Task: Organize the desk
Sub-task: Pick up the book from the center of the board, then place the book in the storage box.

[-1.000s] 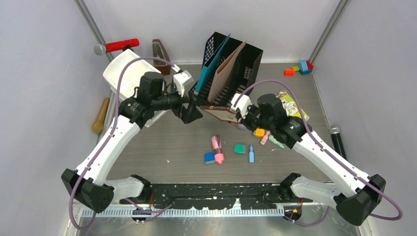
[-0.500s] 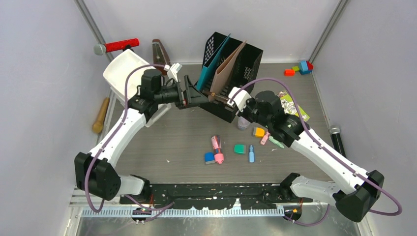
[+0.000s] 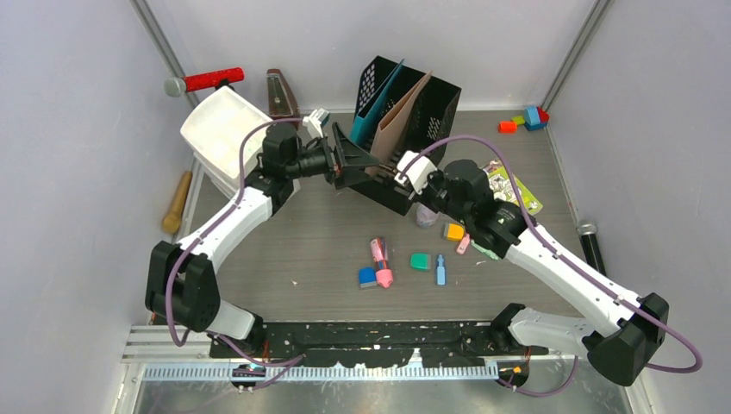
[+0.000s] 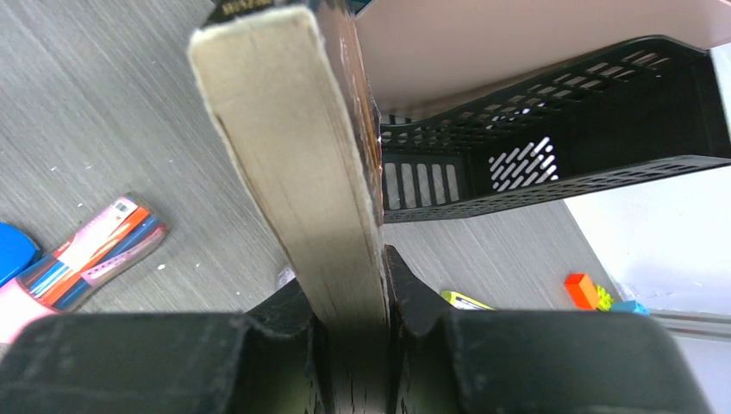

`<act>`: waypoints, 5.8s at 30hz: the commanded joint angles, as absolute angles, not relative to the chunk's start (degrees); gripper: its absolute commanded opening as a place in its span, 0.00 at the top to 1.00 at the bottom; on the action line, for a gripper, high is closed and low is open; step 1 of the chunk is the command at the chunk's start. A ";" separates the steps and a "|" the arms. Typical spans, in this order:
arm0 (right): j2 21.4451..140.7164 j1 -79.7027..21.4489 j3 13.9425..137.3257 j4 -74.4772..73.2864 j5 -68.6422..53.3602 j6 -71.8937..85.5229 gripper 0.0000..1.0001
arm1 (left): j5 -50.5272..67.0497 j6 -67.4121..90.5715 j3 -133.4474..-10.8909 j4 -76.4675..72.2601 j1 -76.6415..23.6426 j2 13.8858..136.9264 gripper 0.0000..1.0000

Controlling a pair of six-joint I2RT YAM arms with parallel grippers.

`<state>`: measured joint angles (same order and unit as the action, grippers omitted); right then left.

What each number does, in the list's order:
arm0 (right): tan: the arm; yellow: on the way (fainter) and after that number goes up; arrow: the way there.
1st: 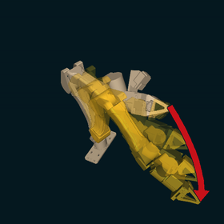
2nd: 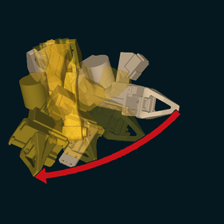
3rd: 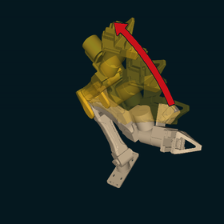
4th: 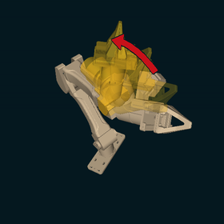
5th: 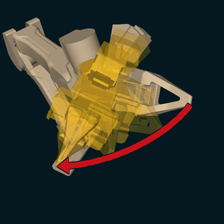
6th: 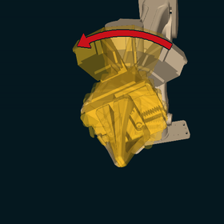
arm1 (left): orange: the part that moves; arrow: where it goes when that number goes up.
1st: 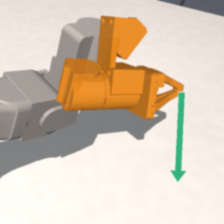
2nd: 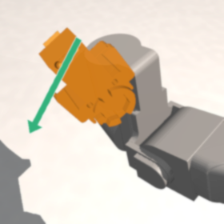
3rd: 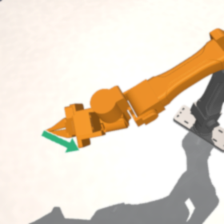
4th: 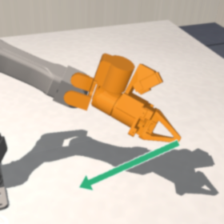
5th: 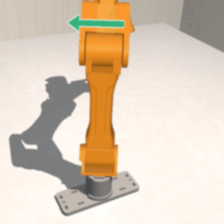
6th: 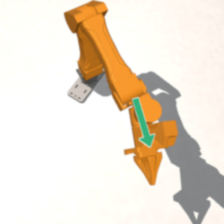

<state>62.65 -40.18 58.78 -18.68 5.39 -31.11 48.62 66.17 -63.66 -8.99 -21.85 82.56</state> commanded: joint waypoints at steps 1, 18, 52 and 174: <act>61.78 -40.80 58.45 -13.78 2.58 -29.29 0.99 | 48.80 71.38 -62.78 -18.54 -22.66 83.10 0.04; 63.00 -44.29 56.68 -12.04 5.68 -32.76 1.00 | 46.16 74.77 -61.22 -16.26 -24.48 86.63 0.12; 62.04 -47.64 55.55 -21.07 -7.63 -34.27 0.22 | 41.11 62.24 -56.50 -7.34 -21.46 72.87 1.00; 65.04 6.68 55.99 -18.45 -20.48 9.37 0.06 | -28.02 -2.15 -124.64 9.28 -49.07 121.37 1.00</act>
